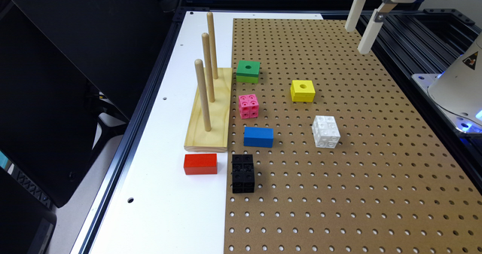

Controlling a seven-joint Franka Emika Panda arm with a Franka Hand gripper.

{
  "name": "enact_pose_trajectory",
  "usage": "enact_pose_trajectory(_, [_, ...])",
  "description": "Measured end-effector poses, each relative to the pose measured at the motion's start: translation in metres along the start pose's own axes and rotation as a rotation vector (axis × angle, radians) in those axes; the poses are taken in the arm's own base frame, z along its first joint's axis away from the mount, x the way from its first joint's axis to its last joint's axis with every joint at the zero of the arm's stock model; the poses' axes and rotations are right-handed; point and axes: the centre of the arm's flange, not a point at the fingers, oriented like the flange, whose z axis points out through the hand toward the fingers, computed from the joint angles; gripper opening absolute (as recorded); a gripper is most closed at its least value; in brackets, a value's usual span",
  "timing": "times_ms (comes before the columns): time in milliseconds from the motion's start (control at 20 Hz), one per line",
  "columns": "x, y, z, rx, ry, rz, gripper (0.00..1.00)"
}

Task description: Pick up narrow blue stick.

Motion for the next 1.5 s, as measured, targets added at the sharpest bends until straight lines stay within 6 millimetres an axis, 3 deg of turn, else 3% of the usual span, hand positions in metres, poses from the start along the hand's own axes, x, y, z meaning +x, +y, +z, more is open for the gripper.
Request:
enact_pose_trajectory(250, [-0.009,-0.013,-0.004,0.007,0.007,-0.008,1.0])
enact_pose_trajectory(700, [-0.004,-0.03,-0.009,0.021,0.018,-0.017,1.0])
enact_pose_trajectory(1250, [0.001,-0.073,0.0,0.017,0.011,-0.019,1.0])
enact_pose_trajectory(1500, [0.0,-0.078,0.001,0.015,0.009,-0.019,1.0])
